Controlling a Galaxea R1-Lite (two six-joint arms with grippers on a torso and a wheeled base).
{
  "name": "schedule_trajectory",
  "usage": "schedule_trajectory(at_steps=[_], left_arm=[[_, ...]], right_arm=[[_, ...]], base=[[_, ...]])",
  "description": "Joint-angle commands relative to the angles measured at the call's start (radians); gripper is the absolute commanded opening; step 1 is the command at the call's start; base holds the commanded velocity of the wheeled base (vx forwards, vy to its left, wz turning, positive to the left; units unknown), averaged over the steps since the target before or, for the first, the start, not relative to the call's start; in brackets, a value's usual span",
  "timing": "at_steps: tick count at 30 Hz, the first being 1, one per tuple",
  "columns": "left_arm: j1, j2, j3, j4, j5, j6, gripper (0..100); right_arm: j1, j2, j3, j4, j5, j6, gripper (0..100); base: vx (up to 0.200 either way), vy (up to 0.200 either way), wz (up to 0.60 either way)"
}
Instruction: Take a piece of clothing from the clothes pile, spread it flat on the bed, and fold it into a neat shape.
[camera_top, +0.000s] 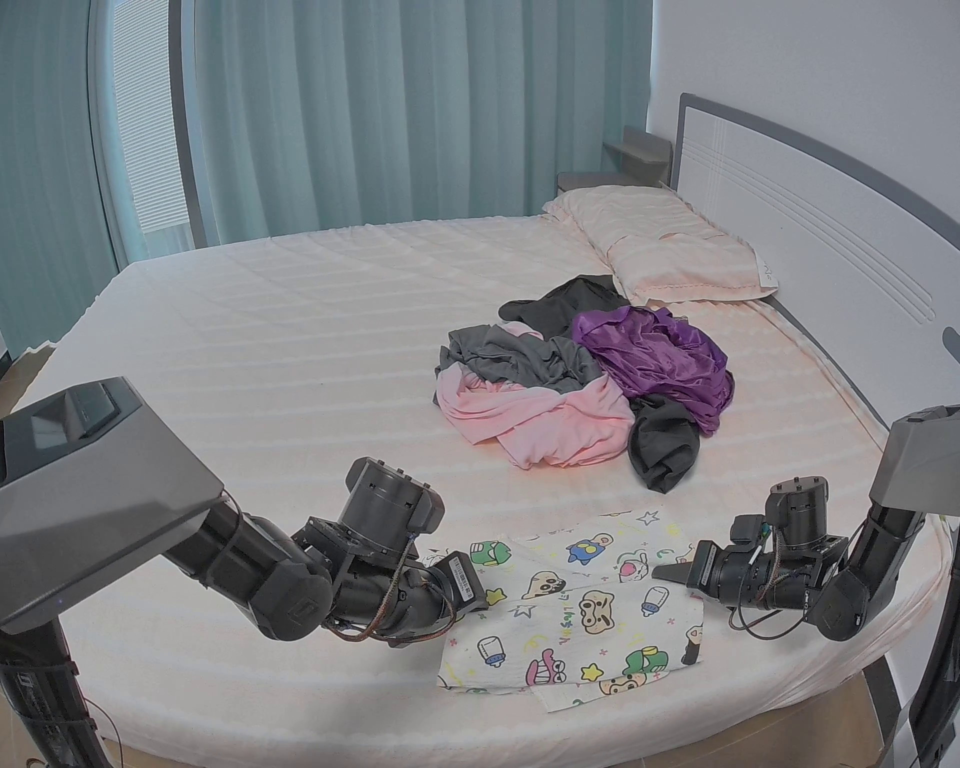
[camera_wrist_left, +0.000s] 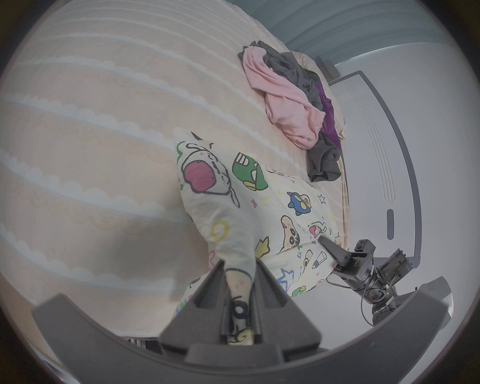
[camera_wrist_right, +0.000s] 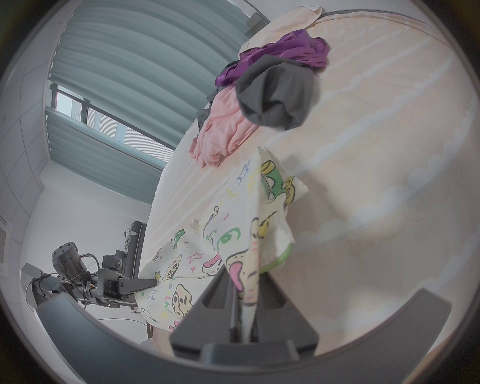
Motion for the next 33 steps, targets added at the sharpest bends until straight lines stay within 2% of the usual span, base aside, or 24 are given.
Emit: schedule_trajectory(at_steps=[1,14,15,20,24,27,29,33], left_arm=[[0.001,0.006,0.000,0.000,0.000,0.000,0],[0.008,-0.002,0.058,-0.014,0.003,0.014,0],[0.008,-0.002,0.058,-0.014,0.003,0.014,100],[0.011,-0.017,0.098,-0.011,0.017,0.020,100],[0.027,-0.060,0.156,0.007,0.017,0.061,100],[0.064,-0.097,0.161,0.092,0.017,0.121,100],[0.079,-0.120,0.153,0.113,0.015,0.127,100],[0.079,-0.135,0.150,0.113,0.011,0.124,100]], right_arm=[[0.002,0.000,-0.001,0.000,-0.001,0.000,0],[0.017,0.008,0.006,0.000,0.000,-0.005,0],[0.017,0.008,0.006,0.000,0.000,-0.005,100],[0.016,-0.004,0.038,0.000,-0.006,-0.014,100],[-0.007,-0.046,0.091,0.001,-0.006,-0.042,100],[-0.018,-0.072,0.180,0.000,0.003,-0.148,100],[-0.019,-0.074,0.219,0.000,0.025,-0.207,100],[-0.015,-0.072,0.252,0.000,0.068,-0.266,100]], base=[[0.000,-0.200,0.00],[0.000,0.000,0.00],[0.000,0.000,0.00],[0.000,0.000,0.00],[0.000,0.000,0.00],[0.000,0.000,0.00],[0.000,0.000,0.00],[0.000,0.000,0.00]])
